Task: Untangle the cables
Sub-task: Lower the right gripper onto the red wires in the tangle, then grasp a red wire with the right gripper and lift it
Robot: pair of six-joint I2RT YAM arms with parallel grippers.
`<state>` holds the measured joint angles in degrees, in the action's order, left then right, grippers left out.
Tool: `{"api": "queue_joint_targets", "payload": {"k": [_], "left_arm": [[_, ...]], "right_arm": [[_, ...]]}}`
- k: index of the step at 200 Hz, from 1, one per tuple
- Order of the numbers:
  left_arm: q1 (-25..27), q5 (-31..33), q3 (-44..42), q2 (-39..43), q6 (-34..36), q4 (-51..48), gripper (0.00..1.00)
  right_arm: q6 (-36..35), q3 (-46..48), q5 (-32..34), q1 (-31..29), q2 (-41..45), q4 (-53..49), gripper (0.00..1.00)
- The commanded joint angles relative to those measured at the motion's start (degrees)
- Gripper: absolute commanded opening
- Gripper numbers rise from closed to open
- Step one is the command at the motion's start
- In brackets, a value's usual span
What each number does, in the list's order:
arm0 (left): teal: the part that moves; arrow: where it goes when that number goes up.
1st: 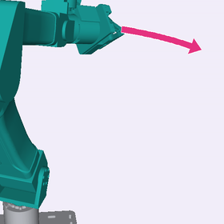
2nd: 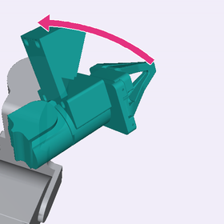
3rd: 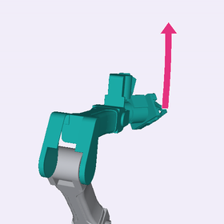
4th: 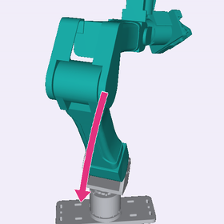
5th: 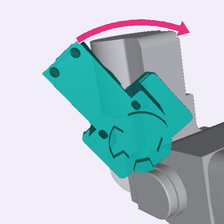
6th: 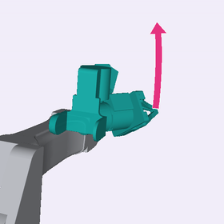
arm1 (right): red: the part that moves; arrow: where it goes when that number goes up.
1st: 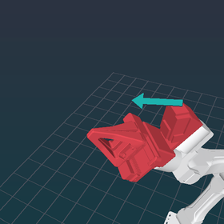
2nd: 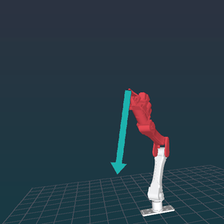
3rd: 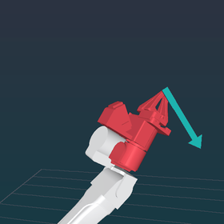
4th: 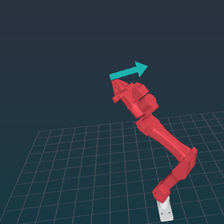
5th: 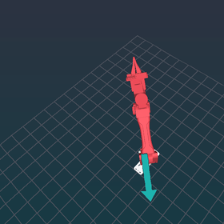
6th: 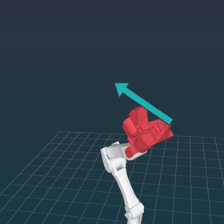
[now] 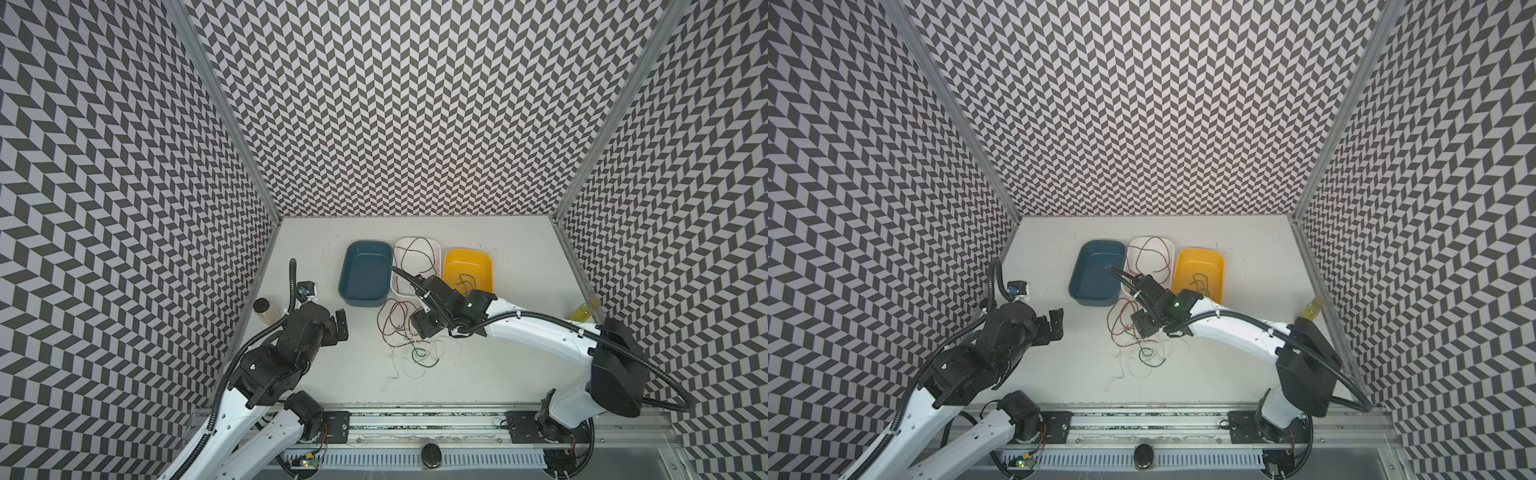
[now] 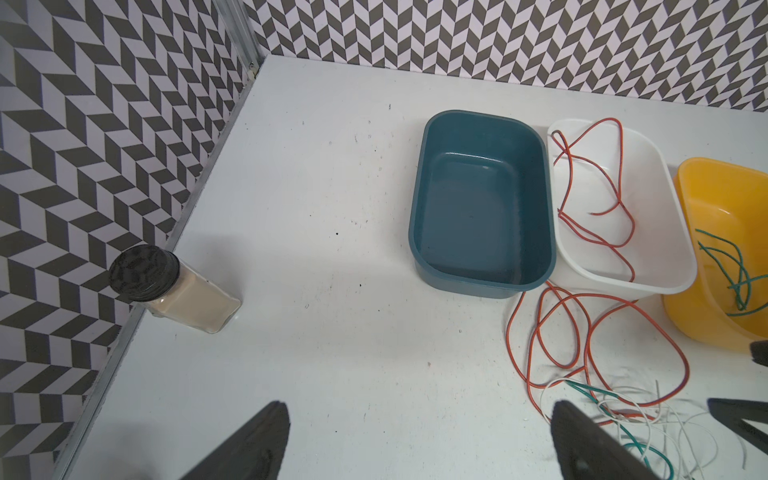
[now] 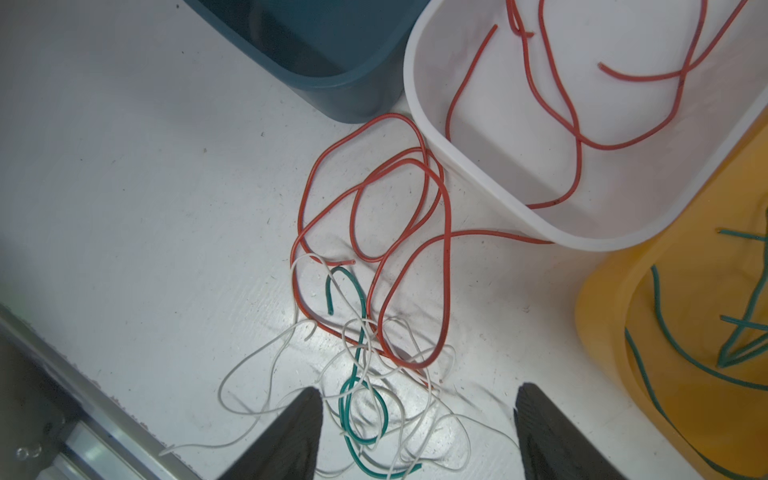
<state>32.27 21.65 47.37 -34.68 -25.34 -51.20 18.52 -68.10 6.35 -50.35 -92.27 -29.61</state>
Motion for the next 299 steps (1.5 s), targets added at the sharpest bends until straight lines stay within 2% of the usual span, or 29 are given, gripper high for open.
{"api": "queue_joint_targets", "payload": {"k": [1,22,42,59,84,108,136,172,201,299], "left_arm": [[-0.28,1.55,-0.4,0.21,-0.58,0.4,1.0],[-0.22,1.29,-0.63,0.21,-0.32,0.72,1.0],[-0.2,1.2,-0.78,0.09,-0.15,0.84,1.0],[-0.23,1.12,-0.83,-0.28,-0.06,1.01,1.0],[-0.24,1.09,-0.88,-0.51,0.03,1.02,1.0],[-0.22,1.03,-0.9,-0.53,0.03,1.1,1.0],[-0.21,0.94,-1.01,-0.53,0.03,1.25,1.0],[-0.21,0.5,-1.14,-0.9,0.03,1.45,1.0],[-0.25,0.15,-1.23,-1.14,0.03,1.54,1.0],[-0.24,-0.9,-1.23,-2.22,0.03,1.63,1.0]], "right_arm": [[0.57,-1.81,-4.37,2.53,-3.68,-0.62,0.53],[1.36,-1.96,-5.85,3.28,-6.08,-0.25,0.48],[1.69,-2.21,-6.45,3.3,-7.33,0.25,0.38],[1.99,-2.05,-6.94,3.28,-7.67,1.01,0.36],[1.83,-2.37,-7.3,3.3,-8.41,1.43,0.24],[1.39,-2.73,-7.64,3.27,-8.68,1.22,0.2],[0.32,-2.74,-9.42,3.26,-7.38,1.56,0.11],[-1.69,-1.8,-12.46,2.89,-0.82,3.29,0.03],[-2.22,-2.97,-10.97,2.69,5.87,1.06,0.0],[-6.13,-13.79,-7.26,1.04,22.99,-5.62,0.0]]}}
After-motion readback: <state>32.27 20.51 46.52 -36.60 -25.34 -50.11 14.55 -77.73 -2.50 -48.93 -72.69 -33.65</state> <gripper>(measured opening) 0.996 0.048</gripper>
